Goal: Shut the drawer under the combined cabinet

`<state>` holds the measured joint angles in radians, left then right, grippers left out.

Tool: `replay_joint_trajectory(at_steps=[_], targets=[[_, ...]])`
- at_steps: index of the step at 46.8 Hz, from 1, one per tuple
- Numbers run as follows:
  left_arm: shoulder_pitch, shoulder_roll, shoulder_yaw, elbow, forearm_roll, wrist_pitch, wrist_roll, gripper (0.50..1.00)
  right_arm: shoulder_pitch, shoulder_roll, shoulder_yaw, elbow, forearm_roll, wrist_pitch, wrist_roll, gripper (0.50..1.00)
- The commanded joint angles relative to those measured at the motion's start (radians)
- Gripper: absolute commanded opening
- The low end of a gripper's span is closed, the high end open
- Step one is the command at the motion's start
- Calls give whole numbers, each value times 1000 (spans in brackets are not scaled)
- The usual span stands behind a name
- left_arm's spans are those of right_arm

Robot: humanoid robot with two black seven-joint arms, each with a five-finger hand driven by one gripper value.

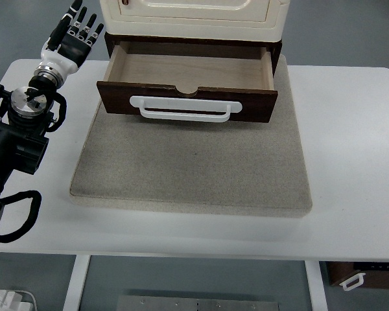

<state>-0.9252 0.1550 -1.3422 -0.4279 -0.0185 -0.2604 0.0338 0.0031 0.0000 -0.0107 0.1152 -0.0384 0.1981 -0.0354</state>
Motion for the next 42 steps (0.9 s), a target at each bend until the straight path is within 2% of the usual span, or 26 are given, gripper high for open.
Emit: replay_joint_trajectory(at_steps=[1, 20, 42], targets=[[0, 0, 0, 0, 0, 0, 0, 1000, 0, 0, 0, 0, 0, 0, 0, 952], [-4, 12, 0, 1, 0, -20, 2, 1000, 0, 0, 0, 0, 0, 0, 0, 952], [-47, 126, -2, 1, -3, -76, -2, 1000, 0, 0, 0, 0, 0, 0, 0, 952]])
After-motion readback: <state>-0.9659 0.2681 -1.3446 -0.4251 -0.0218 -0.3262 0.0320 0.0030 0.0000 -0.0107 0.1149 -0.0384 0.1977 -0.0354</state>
